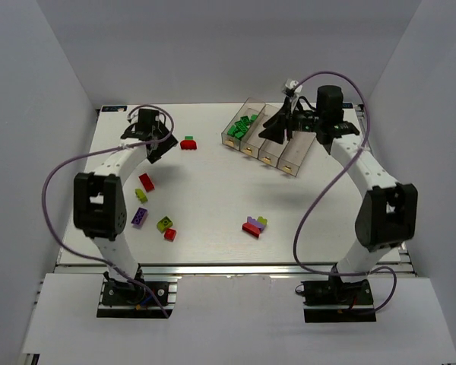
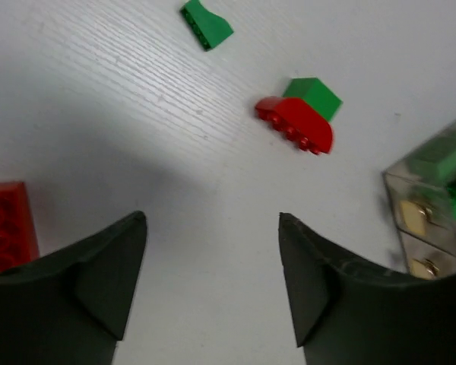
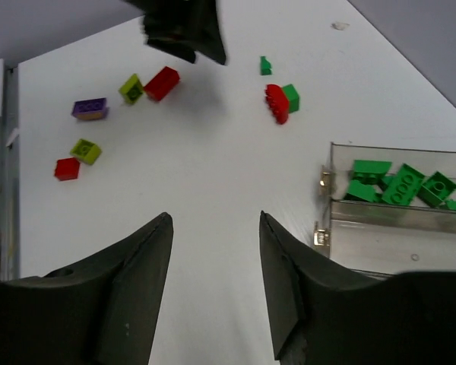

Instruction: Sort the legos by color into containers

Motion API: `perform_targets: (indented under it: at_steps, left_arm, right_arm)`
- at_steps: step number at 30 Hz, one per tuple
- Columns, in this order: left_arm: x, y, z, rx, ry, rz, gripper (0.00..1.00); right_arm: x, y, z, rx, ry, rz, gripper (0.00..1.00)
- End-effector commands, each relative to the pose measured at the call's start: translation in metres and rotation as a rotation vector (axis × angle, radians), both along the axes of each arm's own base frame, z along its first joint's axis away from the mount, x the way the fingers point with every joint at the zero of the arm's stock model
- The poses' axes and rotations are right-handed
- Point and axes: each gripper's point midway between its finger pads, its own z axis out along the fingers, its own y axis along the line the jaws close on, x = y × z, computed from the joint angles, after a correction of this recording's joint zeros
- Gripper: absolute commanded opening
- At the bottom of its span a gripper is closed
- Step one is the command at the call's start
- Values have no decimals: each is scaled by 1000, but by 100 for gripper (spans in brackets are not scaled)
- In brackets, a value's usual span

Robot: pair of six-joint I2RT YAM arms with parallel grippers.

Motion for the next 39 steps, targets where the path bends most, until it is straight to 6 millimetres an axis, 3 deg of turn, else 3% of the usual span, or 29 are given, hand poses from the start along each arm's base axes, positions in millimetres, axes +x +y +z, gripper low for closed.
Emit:
perform_targets:
  at_steps: [1,3,4,6,11,22,39]
  left_arm:
    - [43,16,1,102,13,25,82]
    - [53,20,-10,132,66,38,83]
    - [72,20,-14,129,62,51,83]
    - [81,21,-22,129,89,65,84]
    - [110,26,-30,119,87,130,84]
    - [118,33,-51,120,111,156,75]
    - [128,39,-69,102,127,142,51]
  right_arm:
    - [-39,-3,-5,-28,18,39,55]
    - [-52,-9,0,-39,6,24,55]
    - [-58,-13,-9,-47,25,19,56]
    - [-66,-18,-5,-51,9,-1,56]
    - [-74,-30,-10,-54,30,-32,56]
    - [-70,-48,-5,-32,40,-90,56]
    - [-75,-57,18,-11,-6,-116,55]
